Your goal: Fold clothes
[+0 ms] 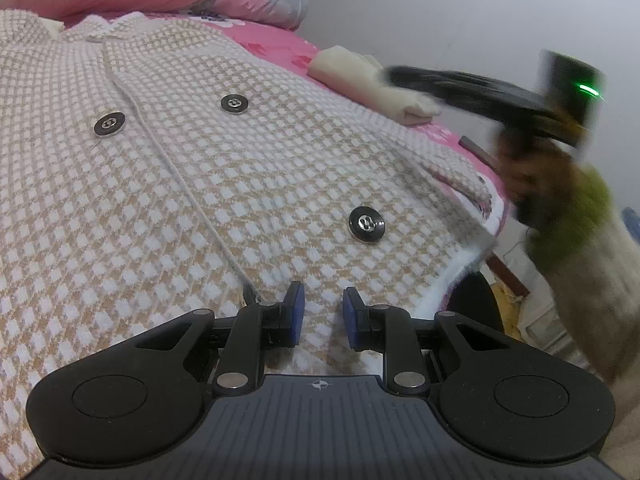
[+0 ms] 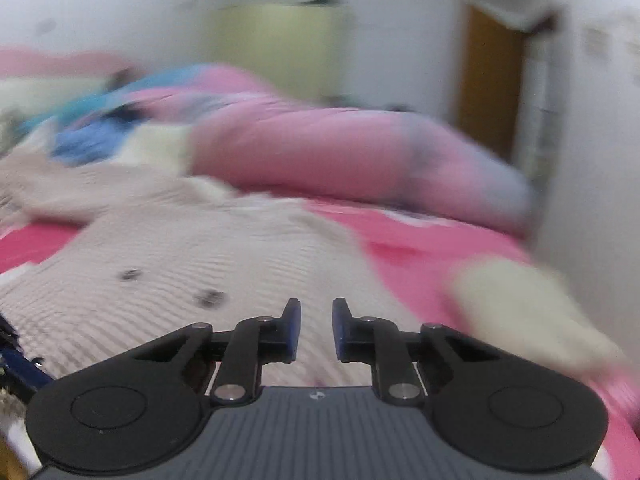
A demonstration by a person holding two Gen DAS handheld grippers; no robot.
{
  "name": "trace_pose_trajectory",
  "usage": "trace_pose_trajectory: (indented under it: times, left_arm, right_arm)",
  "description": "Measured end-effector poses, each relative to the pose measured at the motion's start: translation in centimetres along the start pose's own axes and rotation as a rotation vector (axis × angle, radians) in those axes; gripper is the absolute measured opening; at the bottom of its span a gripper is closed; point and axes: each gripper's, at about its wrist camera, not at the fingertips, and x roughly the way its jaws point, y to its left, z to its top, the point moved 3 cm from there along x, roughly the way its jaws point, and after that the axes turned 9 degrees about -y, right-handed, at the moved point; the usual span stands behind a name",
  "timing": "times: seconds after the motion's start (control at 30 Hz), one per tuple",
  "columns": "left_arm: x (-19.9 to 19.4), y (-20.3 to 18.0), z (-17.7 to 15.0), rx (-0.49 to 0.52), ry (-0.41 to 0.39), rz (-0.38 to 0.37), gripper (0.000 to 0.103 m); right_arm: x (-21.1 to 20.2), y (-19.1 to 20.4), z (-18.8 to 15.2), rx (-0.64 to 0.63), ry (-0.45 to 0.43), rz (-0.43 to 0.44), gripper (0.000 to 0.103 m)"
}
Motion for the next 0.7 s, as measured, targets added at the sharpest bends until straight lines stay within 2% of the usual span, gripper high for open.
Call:
trace_pose_trajectory:
  times: [0.03,0.13,0.17,0.23,0.33,0.37,0.5,0.57,0.6,0.63,0.7]
  left_arm:
    - [0.0,0.1,0.0,-0.003,-0.002,-0.007,0.023]
    - [0.0,0.7,-0.1,-0.025,-0.005,-0.039,0.023]
    - [0.0,1.0,-0.1,-0.035,-0.005,-0.051,0.023]
    - [0.0,1.5,0.0,-0.058,0.0,-0.069,0.023]
    - [-0.2,1.8,0.2,-0.071,-0.001,-0.075,0.023]
    - [-0.5,1.5,0.3,-0.063,-0.012,-0.065,0.022]
    - [-2.0,0.4,1.1,-0.025,-0.091,-0.032,0.023]
    - [-2.4,-0.2,1.6,-0.004,-0.129,-0.034,0.024]
    - [-2.1,-0.6,1.5,0.012,-0.129,-0.045,0.024]
    - [-1.6,-0.8,1.0,0.032,-0.103,-0.049,0.025]
    - [-0.1,-0.5,-0.6,0.059,0.006,0.012,0.024]
  right_arm:
    - [1.8,0.1,-0.9,-0.02,0.06,0.038,0.014]
    - [3.3,-0.8,-6.6,-0.058,0.217,0.064,0.012]
    - [2.6,-1.9,-7.3,-0.003,0.23,0.057,0.012]
    - [0.3,-4.6,-7.5,0.154,0.236,0.01,0.011]
    - [-2.4,-6.1,-5.9,0.231,0.2,-0.06,0.011]
    - [-2.9,-6.0,-5.1,0.247,0.174,-0.056,0.011]
    - [-3.5,-1.9,-2.5,0.218,0.086,0.113,0.011]
    - [-2.9,0.3,-3.8,0.167,0.143,0.157,0.011]
    - [-2.8,0.7,-5.5,0.142,0.199,0.14,0.011]
    - [-2.9,0.9,-7.3,0.118,0.257,0.115,0.01]
    - [-4.9,-0.7,-8.8,0.223,0.213,0.096,0.011]
